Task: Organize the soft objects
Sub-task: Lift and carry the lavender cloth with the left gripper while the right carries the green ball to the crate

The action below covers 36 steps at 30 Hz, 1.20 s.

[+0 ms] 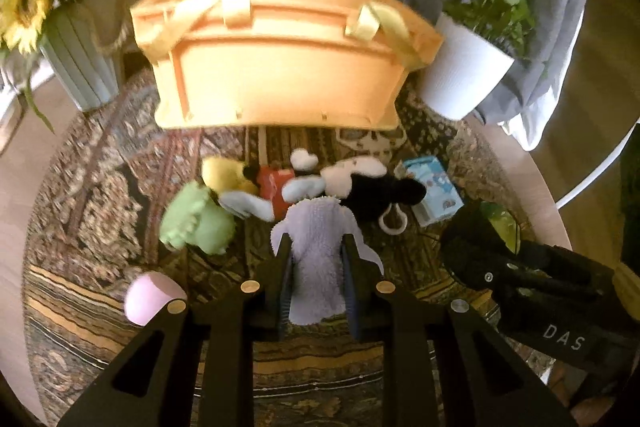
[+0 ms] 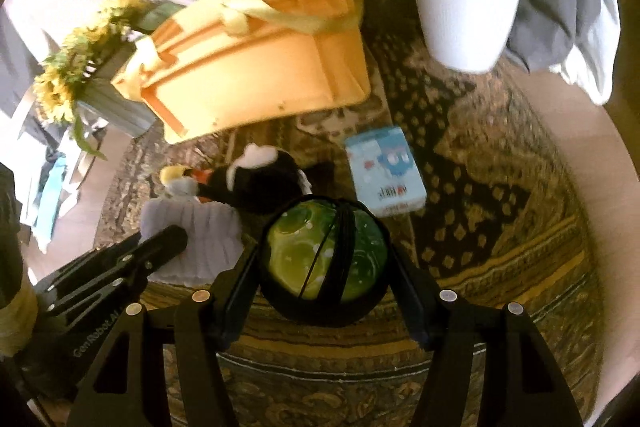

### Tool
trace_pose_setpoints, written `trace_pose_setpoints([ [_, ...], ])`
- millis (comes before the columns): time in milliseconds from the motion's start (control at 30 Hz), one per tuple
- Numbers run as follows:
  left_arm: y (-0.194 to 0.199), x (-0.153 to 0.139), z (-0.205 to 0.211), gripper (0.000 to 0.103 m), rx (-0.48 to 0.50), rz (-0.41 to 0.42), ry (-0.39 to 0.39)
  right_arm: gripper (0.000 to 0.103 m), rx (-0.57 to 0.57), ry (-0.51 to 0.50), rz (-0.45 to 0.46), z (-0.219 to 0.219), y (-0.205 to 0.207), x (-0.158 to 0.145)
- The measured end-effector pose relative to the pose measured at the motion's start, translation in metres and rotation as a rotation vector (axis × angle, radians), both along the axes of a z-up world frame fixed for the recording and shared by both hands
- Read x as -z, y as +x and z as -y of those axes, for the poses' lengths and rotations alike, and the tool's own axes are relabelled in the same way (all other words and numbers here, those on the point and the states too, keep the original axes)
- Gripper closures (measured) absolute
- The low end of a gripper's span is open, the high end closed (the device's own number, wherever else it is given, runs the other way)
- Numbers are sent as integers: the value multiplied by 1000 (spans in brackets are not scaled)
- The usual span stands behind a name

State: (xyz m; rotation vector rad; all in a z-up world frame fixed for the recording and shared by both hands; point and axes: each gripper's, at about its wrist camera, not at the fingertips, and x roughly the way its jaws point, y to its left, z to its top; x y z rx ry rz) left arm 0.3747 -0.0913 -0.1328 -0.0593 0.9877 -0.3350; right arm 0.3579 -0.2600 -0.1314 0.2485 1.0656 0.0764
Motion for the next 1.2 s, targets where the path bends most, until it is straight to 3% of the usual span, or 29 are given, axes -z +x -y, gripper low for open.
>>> trace_pose_setpoints([
  [200,-11,-28,-4,80,-4,118,27,39,-26,-19,91,-6,-2,-22],
  [633,-6,-77,-19,80,-56,260,-17,39,-60,-16,287,-19,11,-75],
  [1200,25,-133,-26,80,-106,433,-47,39,-69,8,428,-26,50,-118],
])
